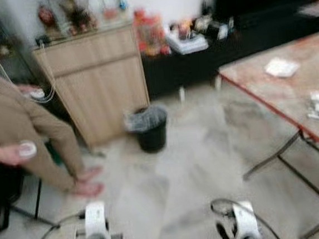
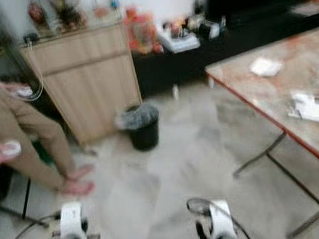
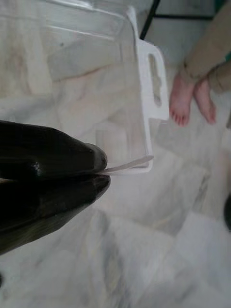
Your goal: Picking trash to rubbish bin
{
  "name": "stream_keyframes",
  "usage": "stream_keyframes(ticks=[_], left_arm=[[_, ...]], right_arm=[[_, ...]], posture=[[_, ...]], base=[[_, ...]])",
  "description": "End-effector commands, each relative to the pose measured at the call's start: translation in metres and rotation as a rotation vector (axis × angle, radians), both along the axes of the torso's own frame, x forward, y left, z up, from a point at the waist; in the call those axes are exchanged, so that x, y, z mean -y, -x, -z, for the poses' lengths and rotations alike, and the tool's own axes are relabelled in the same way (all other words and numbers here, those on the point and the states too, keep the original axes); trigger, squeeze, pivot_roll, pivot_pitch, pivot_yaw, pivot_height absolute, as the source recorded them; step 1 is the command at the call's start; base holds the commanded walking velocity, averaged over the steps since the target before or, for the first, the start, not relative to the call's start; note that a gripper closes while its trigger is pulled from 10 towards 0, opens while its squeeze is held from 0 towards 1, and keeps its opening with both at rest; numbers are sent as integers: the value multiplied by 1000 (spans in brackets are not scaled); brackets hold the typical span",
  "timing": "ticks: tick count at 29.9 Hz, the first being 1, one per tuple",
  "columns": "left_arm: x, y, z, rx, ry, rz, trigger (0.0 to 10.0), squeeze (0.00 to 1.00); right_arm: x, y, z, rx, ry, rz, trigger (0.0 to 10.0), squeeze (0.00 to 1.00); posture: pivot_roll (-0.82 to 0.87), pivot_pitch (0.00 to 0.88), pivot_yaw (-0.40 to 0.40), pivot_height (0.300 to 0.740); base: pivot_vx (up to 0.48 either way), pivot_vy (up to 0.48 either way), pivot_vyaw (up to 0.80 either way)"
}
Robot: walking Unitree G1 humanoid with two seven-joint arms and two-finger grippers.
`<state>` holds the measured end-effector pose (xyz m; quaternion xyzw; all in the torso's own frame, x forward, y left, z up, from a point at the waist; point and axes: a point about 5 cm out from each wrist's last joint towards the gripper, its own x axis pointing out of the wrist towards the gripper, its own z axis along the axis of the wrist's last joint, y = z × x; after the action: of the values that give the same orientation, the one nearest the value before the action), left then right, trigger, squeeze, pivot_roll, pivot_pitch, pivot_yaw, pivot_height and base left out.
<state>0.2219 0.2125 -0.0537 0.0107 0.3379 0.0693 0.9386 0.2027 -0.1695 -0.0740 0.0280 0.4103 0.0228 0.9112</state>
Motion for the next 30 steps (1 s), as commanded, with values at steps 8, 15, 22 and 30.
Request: stream_keyframes(ticks=[8, 15, 22, 30], left_arm=[[-10, 7, 3, -31, -21, -28, 10000, 0], [-10, 8, 3, -35, -22, -25, 10000, 0], [-10, 10, 5, -47, -25, -18, 10000, 0], [-11, 11, 5, -55, -31, -10, 10000, 0]], right_arm=[[-9, -6, -3, 19, -12, -23, 10000, 0], [-9, -4, -1, 6, -9, -16, 10000, 0], [-10, -1, 0, 0, -5, -24, 10000, 0], [-10, 1, 2, -11, -18, 4, 10000, 0]], posture=[[38, 0, 27, 740], [39, 0, 33, 740], [40, 0, 40, 740], [46, 0, 48, 740]], base=[[480, 0, 80], [476, 0, 638], [472, 0, 292], [469, 0, 300]])
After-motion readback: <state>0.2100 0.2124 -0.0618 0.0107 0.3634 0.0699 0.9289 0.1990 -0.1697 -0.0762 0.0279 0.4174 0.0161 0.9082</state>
